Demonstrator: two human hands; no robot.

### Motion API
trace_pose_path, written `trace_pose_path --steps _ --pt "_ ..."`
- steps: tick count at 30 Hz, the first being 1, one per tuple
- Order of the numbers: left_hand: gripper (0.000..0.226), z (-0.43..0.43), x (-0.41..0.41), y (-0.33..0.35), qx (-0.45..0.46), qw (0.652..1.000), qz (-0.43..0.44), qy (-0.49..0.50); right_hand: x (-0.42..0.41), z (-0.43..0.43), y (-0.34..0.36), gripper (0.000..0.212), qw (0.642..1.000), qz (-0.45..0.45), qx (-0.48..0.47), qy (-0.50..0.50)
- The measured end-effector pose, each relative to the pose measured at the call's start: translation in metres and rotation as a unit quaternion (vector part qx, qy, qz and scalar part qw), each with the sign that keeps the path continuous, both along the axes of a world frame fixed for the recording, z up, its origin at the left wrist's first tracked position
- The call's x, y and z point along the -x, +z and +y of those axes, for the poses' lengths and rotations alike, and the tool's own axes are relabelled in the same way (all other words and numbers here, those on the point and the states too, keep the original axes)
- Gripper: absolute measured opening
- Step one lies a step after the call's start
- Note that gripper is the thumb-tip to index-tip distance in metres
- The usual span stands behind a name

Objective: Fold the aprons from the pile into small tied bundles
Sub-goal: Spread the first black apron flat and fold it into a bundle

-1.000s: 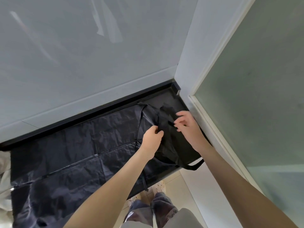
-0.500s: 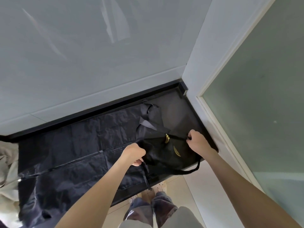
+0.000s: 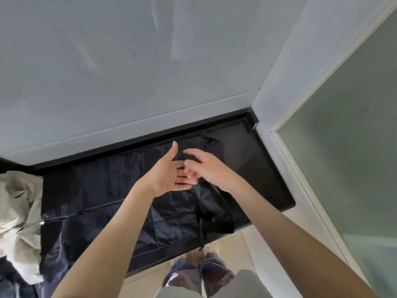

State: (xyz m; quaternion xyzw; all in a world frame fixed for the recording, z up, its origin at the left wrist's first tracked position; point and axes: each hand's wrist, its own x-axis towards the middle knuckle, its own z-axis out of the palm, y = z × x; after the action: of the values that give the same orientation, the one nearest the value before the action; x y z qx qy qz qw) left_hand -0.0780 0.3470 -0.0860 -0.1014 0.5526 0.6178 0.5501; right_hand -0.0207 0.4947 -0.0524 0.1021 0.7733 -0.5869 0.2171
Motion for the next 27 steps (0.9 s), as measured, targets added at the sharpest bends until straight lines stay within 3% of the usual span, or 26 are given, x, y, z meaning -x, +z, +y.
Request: trace_pose_path --steps 5,9,12,15,19,21,24,27 --pt "0.027 -0.039 0.005 -0.012 0.022 0.994 0.011 0.110 0.012 -0.024 -0.021 0.045 0.997 -0.042 0.035 0.061" --pt "0.032 -0.075 0.003 -0.028 0.114 0.974 -0.039 0.194 0.009 -0.021 -0.049 0.037 0.996 -0.039 -0.064 0.050" --pt "0.033 -0.099 0.006 -0.045 0.246 0.953 0.023 0.174 0.002 -0.015 -0.073 0.044 0.979 -0.054 -0.175 0.088" --pt "0.028 -0.125 0.004 -0.058 0.441 0.873 0.191 0.091 -0.005 -0.011 -0.090 0.044 0.969 -0.035 -0.230 0.078" --pt "0.039 -0.128 -0.002 -0.063 0.521 0.779 0.347 0.016 -0.008 0.000 -0.098 0.040 0.955 0.062 -0.291 -0.006" --pt "0.042 -0.112 0.003 -0.063 0.528 0.736 0.422 -0.032 -0.009 0.012 -0.099 0.038 0.934 0.080 -0.340 -0.076" --pt "0.033 -0.071 0.017 -0.064 0.435 0.750 0.490 -0.091 -0.016 0.033 -0.098 0.035 0.916 0.031 -0.351 -0.195" --pt "0.031 -0.019 0.030 -0.065 0.345 0.765 0.519 -0.164 -0.030 0.051 -0.102 0.022 0.921 -0.043 -0.325 -0.209"
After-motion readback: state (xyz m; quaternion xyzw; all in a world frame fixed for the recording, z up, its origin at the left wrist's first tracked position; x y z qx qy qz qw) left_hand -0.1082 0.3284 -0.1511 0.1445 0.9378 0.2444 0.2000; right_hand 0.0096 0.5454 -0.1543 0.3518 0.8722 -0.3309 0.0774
